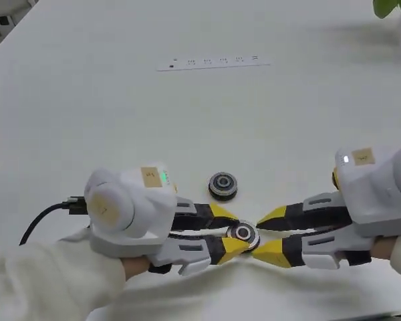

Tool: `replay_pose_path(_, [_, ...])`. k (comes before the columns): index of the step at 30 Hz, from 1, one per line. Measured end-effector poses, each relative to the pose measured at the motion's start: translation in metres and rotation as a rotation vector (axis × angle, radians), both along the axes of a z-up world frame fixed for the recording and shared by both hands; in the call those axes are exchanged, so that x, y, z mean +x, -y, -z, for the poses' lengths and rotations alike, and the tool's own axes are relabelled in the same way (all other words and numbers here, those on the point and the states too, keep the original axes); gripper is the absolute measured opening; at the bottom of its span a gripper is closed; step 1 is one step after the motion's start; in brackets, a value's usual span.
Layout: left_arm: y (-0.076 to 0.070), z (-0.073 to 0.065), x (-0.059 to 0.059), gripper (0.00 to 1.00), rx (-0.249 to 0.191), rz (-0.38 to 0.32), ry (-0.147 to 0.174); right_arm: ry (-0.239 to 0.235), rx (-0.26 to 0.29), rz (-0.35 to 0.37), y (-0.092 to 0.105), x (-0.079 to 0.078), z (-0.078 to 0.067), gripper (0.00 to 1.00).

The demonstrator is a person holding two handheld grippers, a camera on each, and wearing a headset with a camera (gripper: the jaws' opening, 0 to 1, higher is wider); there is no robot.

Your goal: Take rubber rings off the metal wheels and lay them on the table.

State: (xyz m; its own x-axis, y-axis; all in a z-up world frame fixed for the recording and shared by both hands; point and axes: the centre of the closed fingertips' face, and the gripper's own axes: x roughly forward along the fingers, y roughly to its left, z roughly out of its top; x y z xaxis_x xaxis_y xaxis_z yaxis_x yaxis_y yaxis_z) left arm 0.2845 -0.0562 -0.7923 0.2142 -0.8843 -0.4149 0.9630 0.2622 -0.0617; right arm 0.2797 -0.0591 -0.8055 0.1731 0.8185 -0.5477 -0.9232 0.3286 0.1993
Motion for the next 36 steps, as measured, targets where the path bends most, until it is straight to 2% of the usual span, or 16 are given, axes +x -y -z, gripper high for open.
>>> replay_pose_path(6, [0.0,0.002,0.003,0.17,0.003,-0.003,0.021,0.005,-0.003,0.005,0.001,0.001,0.0,0.2])
replay_pose_path(7, [0.001,0.002,0.003,0.17,0.006,0.002,0.038,0.005,-0.003,0.006,0.001,0.001,0.0,0.2])
replay_pose_path(9, [0.002,0.002,0.002,0.16,0.009,0.007,0.05,0.006,-0.004,0.007,0.001,0.001,0.0,0.2])
replay_pose_path(22, [0.005,0.0,-0.004,0.14,-0.006,0.016,0.054,0.013,-0.019,-0.005,0.003,0.0,0.003,0.14])
replay_pose_path(28, [0.003,0.0,-0.006,0.14,-0.016,0.015,0.053,0.031,-0.036,-0.011,0.004,0.001,0.004,0.11])
replay_pose_path(31, [0.003,0.0,-0.006,0.14,-0.019,0.016,0.054,0.065,-0.064,-0.022,0.006,0.002,0.005,0.06])
replay_pose_path(36, [0.002,0.001,-0.007,0.14,-0.017,0.017,0.056,0.072,-0.069,-0.015,0.006,0.004,0.005,0.02])
